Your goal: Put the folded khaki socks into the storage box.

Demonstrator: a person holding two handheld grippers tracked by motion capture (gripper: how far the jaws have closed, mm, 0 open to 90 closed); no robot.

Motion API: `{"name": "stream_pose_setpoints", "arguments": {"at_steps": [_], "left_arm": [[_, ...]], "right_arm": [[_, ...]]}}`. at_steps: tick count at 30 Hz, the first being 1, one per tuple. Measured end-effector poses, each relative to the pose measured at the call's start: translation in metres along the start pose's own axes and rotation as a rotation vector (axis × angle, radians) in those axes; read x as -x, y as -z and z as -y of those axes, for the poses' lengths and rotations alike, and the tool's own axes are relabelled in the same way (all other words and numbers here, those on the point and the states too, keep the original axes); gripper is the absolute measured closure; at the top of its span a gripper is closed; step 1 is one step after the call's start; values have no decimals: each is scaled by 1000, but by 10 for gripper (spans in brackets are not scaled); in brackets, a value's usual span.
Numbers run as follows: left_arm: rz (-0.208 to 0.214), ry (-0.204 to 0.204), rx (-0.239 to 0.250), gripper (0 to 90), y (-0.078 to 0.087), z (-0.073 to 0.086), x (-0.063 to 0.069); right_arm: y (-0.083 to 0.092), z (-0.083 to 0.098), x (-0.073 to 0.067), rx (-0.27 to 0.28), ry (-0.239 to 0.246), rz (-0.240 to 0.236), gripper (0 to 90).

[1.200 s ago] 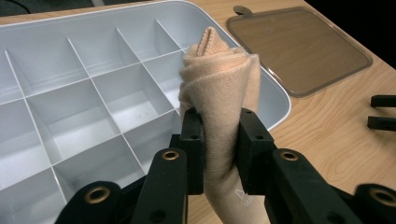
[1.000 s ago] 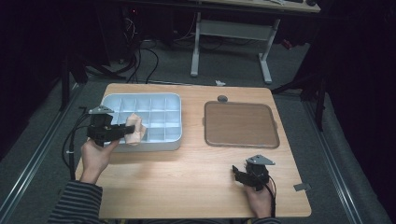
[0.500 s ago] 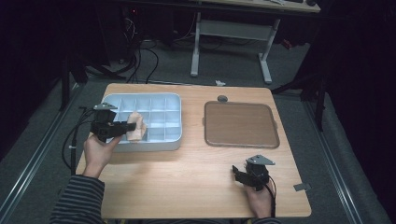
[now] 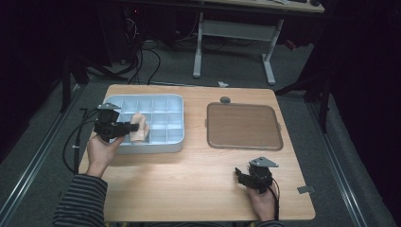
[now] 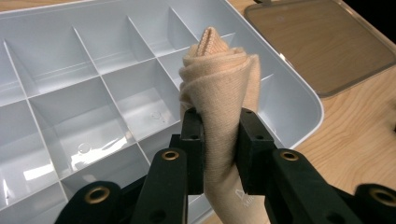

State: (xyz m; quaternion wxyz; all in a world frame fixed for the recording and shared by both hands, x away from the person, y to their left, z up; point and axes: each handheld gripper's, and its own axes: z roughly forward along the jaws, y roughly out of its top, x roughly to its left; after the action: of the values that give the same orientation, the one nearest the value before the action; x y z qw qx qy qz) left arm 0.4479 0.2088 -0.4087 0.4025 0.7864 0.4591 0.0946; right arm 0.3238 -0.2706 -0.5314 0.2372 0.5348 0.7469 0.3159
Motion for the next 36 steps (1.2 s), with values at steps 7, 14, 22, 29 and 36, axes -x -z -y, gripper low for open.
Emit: {"name": "stream_pose_setpoints", "arguments": {"at_steps": [7, 14, 22, 29, 36], "left_arm": [[3, 14, -6, 751, -4, 0, -4], [7, 20, -9, 751, -8, 0, -6], [2, 30, -24, 751, -16, 0, -11], [11, 44, -30, 751, -20, 0, -14], [48, 61, -43, 751, -27, 0, -14]], "right_arm": [[0, 0, 0, 0, 0, 0, 331], [0, 0, 0, 0, 0, 0, 331], [0, 0, 0, 0, 0, 0, 331], [0, 0, 0, 0, 1, 0, 331], [0, 0, 0, 0, 0, 0, 331]]}}
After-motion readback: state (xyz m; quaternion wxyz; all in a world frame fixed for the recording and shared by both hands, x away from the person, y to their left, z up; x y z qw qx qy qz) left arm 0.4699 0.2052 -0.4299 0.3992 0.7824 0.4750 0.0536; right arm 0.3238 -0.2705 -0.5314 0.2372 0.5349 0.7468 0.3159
